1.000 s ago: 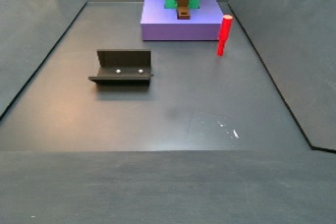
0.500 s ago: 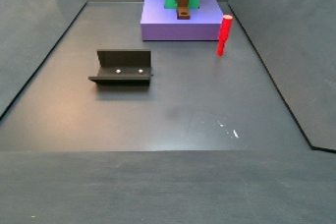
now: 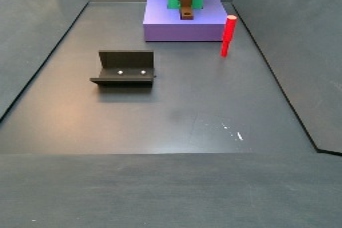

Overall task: Pick up the blue object. Move up. Move to above the board. Insert the blue object.
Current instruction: Insert the blue object.

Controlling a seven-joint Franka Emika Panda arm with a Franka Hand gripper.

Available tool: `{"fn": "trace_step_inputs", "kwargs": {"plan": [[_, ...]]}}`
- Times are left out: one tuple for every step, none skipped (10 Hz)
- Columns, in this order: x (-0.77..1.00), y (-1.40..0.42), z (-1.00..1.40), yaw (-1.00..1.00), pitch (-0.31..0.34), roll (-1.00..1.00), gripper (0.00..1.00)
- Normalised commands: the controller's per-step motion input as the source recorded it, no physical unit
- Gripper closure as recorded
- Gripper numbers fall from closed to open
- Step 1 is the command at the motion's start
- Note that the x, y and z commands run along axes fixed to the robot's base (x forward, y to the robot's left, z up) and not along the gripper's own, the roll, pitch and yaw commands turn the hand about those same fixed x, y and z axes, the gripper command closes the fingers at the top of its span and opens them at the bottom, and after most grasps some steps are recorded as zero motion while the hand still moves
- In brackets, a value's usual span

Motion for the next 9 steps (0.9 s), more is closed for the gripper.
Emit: {"fn": "trace_step_inputs", "kwargs": {"plan": [[0.22,-0.05,-0.61,-0.13,0.000,0.24,1.00],[0.23,-0.11,-0.58,-0.18,0.026,0.23,1.00],[0.20,-0.07,-0.63,-0.19,0.029,0.27,1.00],[0.13,-0.05,-0.61,-0.20,0.027,0.29,1.00],[0.17,-0.08,-0.46,-0.17,0.057,0.26,1.00],[0.20,-0.17,-0.25,-0.08,0.103,0.21,1.00],[0.13,-0.19,-0.19,-0.03,0.083,0.12,1.00],[0.07,0.00,-0.20,-0.12,0.010,0.00,1.00],[0.02,0.00,-0.34,-0.22,0.000,0.03,1.00]]}}
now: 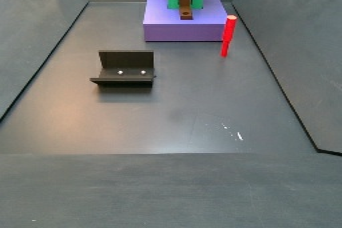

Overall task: Pick up the blue object. Move up. Move to above the board. Insert the blue object.
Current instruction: Insert the blue object.

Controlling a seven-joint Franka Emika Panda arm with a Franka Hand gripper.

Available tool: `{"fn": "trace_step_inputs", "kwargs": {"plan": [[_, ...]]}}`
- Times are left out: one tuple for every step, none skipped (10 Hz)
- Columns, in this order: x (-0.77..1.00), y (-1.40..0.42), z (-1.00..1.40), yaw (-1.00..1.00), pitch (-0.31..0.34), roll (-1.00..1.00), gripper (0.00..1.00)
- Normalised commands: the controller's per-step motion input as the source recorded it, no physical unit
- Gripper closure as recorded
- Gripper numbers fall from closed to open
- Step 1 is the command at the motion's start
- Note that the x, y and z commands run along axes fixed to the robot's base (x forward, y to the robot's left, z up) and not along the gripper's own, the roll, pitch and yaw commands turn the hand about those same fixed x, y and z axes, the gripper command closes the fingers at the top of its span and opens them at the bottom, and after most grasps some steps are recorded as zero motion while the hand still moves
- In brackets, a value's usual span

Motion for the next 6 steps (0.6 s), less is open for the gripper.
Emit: {"fn": "trace_step_inputs", "kwargs": {"plan": [[0.00,0.07,-0.33,-0.21,0.007,0.06,1.00],[0.00,-0.04,-0.19,-0.05,0.060,0.10,1.00],[0.07,-0.23,-0.09,0.00,0.081,0.12,1.00],[0.02,-0.24,-0.07,0.00,0.081,0.08,1.00],[0.09,-0.26,0.00,0.00,0.114,0.04,1.00],[0.09,-0.09,0.00,0.00,0.181,0.11,1.00]]}}
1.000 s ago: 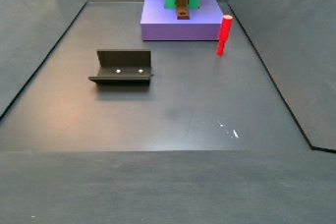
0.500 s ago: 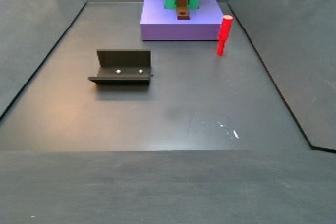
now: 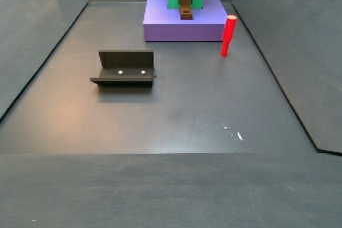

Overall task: Pick up the blue object. Move up. Move to above the board. Insert the blue object.
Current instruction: Insert the blue object.

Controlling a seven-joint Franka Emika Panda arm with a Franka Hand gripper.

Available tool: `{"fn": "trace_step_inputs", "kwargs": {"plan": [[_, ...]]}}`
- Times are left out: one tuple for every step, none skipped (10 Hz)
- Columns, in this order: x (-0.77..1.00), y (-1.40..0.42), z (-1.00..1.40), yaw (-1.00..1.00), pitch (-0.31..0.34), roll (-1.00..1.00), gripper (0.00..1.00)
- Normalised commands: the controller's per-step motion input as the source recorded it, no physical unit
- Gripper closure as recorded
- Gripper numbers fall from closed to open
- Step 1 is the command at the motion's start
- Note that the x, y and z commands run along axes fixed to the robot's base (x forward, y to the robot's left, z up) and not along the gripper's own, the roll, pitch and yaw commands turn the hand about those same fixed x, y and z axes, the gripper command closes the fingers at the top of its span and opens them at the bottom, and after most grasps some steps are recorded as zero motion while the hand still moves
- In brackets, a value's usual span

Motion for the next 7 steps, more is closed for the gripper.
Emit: {"fn": "trace_step_inputs", "kwargs": {"plan": [[0.00,0.00,0.00,-0.10,0.183,0.21,1.00],[0.00,0.00,-0.05,-0.14,0.176,0.24,1.00],[0.10,0.06,-0.07,-0.19,0.173,0.24,1.00],[0.06,0.12,-0.01,-0.20,0.217,0.23,1.00],[0.00,0.00,0.00,-0.03,0.204,0.29,1.00],[0.13,0.00,-0.09,-0.02,0.146,0.20,1.00],[0.39,-0.03,-0.25,-0.04,0.071,0.06,1.00]]}}
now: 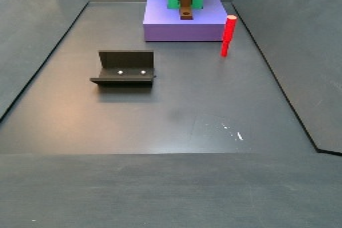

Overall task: Pick up the blue object. Move up. Move to above the board. Insert the blue object.
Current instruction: Insert the blue object.

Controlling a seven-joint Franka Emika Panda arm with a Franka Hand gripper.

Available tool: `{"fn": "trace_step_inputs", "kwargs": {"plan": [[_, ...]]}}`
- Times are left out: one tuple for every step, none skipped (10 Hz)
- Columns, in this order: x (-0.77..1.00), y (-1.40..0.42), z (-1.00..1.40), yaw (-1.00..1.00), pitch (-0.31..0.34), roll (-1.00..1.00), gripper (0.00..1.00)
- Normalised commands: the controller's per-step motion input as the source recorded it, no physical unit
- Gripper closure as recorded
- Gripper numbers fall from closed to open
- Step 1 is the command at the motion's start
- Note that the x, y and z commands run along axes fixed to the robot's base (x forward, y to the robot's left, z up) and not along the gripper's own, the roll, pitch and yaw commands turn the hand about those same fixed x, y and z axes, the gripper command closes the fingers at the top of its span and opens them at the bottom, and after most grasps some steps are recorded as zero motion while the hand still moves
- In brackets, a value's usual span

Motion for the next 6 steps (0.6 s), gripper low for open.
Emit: {"fn": "trace_step_inputs", "kwargs": {"plan": [[0.43,-0.01,-0.34,-0.07,0.076,0.10,1.00],[0.37,-0.02,-0.38,-0.07,0.067,0.13,1.00],[0.29,-0.03,-0.48,-0.07,0.031,0.14,1.00],[0.15,-0.01,-0.45,-0.06,0.000,0.15,1.00],[0.02,0.00,0.00,0.00,0.033,0.00,1.00],[0.00,0.00,0.00,0.00,0.000,0.00,1.00]]}}
